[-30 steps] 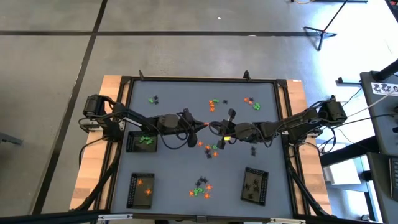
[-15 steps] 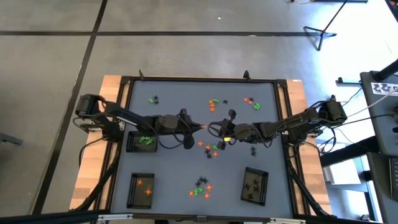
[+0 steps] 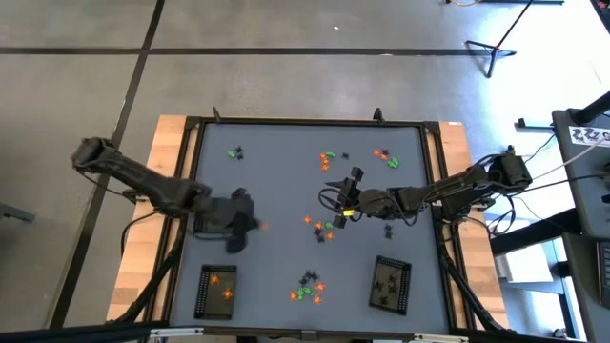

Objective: Sort Halloween decoration
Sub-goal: Put the orange skeleton toy into the bottom left black bin, then put the green skeleton toy into the top black bin

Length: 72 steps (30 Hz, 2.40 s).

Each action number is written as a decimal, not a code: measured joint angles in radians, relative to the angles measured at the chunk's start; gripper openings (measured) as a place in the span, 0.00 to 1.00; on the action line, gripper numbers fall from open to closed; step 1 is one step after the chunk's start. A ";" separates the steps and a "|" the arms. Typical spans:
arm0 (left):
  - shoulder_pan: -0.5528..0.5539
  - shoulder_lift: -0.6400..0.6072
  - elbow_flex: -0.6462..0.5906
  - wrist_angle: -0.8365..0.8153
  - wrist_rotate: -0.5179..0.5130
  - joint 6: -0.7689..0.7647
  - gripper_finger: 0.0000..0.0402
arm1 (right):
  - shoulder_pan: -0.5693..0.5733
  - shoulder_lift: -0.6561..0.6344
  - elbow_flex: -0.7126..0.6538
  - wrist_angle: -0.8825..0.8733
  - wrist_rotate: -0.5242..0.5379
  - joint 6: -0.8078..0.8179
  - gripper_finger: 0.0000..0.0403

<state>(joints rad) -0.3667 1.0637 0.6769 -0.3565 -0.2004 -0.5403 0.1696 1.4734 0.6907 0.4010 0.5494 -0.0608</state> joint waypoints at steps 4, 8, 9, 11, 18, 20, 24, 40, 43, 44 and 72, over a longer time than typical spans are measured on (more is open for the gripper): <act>-0.197 -0.031 0.000 -0.066 0.008 -0.245 0.00 | 0.000 0.000 0.000 0.024 0.022 -0.016 0.44; -0.361 0.009 0.000 -0.086 0.004 -0.473 0.00 | 0.000 0.000 0.000 0.052 0.025 -0.027 0.44; -0.393 0.025 0.000 -0.086 0.004 -0.527 0.00 | 0.000 0.000 0.000 0.057 0.024 -0.027 0.44; -0.451 0.059 0.000 -0.085 0.007 -0.629 0.00 | 0.000 0.000 0.000 0.058 0.024 -0.027 0.44; -0.540 0.175 0.000 -0.087 0.100 -0.910 0.00 | 0.000 0.000 0.000 0.054 0.024 -0.027 0.44; -0.548 0.195 0.000 -0.085 0.118 -0.950 0.01 | 0.000 0.000 0.000 0.054 0.024 -0.027 0.44; -0.554 0.211 0.000 -0.072 0.126 -0.951 0.09 | 0.000 0.000 0.000 0.054 0.023 -0.027 0.44; -0.494 0.112 0.000 0.041 -0.309 -0.397 0.27 | 0.001 0.000 0.000 -0.027 -0.452 -0.016 0.44; -0.484 0.096 -0.006 0.130 -0.491 -0.170 0.27 | 0.012 0.000 0.000 -0.055 -0.556 0.034 0.44; -0.472 0.094 -0.012 0.165 -0.505 -0.104 0.27 | 0.020 0.004 0.000 -0.067 -0.559 0.044 0.44; -0.015 0.095 -0.382 1.255 -0.123 0.526 0.27 | -0.013 0.221 0.000 -0.274 -0.468 0.264 0.44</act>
<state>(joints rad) -0.3815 1.1584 0.2947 0.8988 -0.3233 -0.0139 0.1566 1.6948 0.6904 0.1273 0.0812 0.2031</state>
